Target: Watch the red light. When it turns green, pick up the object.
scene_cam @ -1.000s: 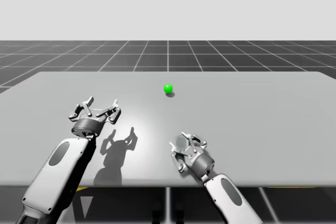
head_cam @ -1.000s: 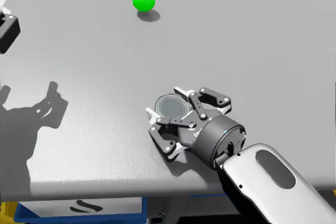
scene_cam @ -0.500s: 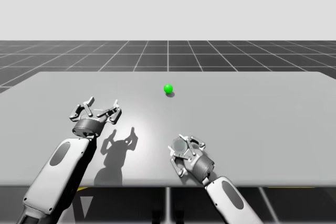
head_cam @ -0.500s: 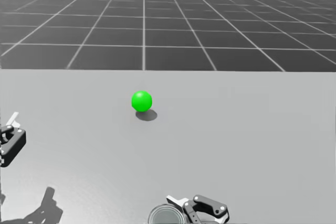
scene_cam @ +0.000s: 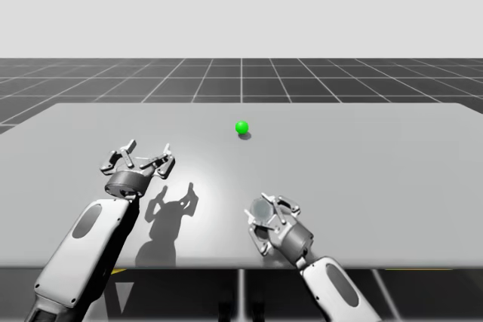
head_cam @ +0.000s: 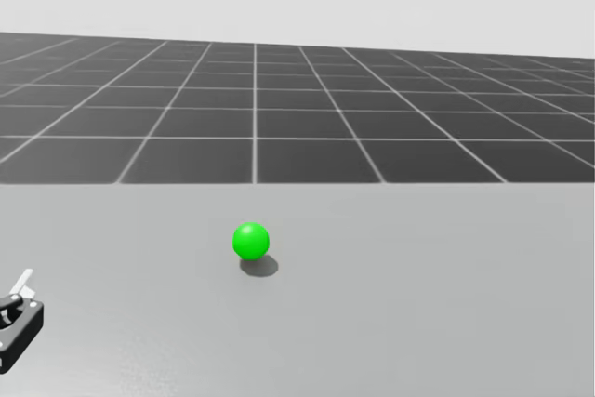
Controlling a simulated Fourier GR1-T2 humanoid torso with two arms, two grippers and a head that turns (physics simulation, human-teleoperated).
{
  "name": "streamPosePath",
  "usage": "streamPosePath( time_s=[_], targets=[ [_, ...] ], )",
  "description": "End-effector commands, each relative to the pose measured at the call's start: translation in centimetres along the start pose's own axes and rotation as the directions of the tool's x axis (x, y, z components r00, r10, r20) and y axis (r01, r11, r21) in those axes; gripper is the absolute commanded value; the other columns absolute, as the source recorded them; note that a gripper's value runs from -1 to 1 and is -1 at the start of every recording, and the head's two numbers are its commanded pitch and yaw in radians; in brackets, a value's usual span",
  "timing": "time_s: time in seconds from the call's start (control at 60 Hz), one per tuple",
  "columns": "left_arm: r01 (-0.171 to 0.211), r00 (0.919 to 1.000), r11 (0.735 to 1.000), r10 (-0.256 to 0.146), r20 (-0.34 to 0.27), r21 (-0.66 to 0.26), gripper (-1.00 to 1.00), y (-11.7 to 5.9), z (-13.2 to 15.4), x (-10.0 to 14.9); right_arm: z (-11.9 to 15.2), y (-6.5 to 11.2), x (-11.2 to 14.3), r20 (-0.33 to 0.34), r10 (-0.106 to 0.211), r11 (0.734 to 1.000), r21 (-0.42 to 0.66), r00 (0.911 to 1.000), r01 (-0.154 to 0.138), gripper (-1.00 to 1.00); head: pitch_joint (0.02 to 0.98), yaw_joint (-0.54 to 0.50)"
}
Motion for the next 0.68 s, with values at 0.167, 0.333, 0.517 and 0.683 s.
streamPosePath(
  time_s=[0.167,0.333,0.517,0.683],
  targets=[
    [-0.001,1.0,1.0,0.001,0.001,0.002,-1.0,0.2,-0.1,0.0,0.2,-4.1,6.3,0.127,0.039,0.981,-0.192,0.9911,-0.014,1.0,0.432,-0.1],
    [0.001,1.0,1.0,-0.001,0.005,0.002,-1.0,0.2,-0.1,0.1,1.2,-5.3,10.0,0.222,0.076,0.969,-0.246,0.972,-0.02,1.0,0.434,-0.09],
    [0.003,1.0,1.0,-0.003,0.008,0.004,-1.0,0.2,0.0,0.1,2.9,-6.2,13.9,0.329,0.153,0.945,-0.326,0.9317,-0.04,1.0,0.435,-0.09],
    [0.004,1.0,1.0,-0.004,0.008,0.004,-1.0,0.2,0.0,0.1,5.0,-6.9,18.1,0.431,0.217,0.918,-0.394,0.876,-0.034,1.0,0.438,-0.09]
  ],
)
